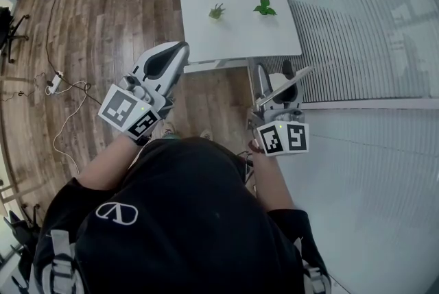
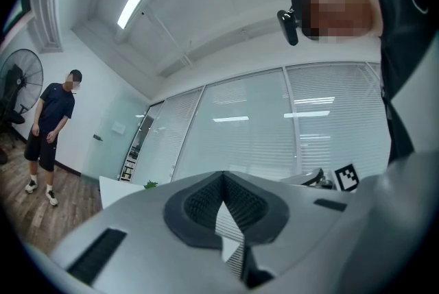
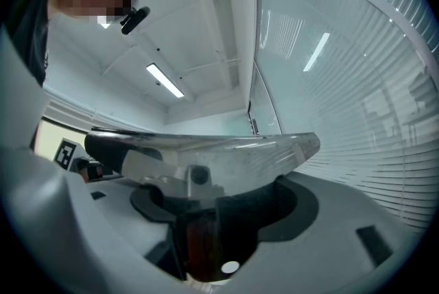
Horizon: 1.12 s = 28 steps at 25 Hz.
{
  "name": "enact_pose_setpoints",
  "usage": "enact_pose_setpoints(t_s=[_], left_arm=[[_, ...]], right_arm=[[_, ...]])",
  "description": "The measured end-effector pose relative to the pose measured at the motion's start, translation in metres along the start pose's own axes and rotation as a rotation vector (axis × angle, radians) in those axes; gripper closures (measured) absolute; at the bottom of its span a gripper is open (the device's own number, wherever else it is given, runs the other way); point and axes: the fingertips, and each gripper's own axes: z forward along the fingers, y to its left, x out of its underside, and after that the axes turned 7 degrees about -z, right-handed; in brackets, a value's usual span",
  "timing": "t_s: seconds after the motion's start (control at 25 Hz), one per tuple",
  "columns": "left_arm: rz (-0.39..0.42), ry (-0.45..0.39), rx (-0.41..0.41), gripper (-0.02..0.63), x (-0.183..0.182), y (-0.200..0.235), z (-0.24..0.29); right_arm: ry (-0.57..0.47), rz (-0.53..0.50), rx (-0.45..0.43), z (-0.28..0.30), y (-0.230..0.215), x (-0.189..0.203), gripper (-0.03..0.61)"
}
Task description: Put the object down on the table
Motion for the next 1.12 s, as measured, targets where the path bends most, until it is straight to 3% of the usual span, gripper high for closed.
enact_pose_setpoints(t_s=[0.4, 0.68, 1.12], left_arm=[[0.031, -0.003, 0.0, 0.609, -0.006, 0.011, -0.006], [0.028, -0.017, 0.014, 0.609, -0.014, 0.045, -0.018], [0.034, -0.024, -0.039, 0.609, -0.011, 0.108, 0.034]], right_arm=[[-0.003, -0.014, -0.001, 0.008, 0.007, 0.003, 0.262], [-0.011, -0.059, 0.014, 0.03, 0.027, 0.003, 0.264], [-0.036, -0.092, -0.04, 0.122, -0.008, 0.009, 0.264]])
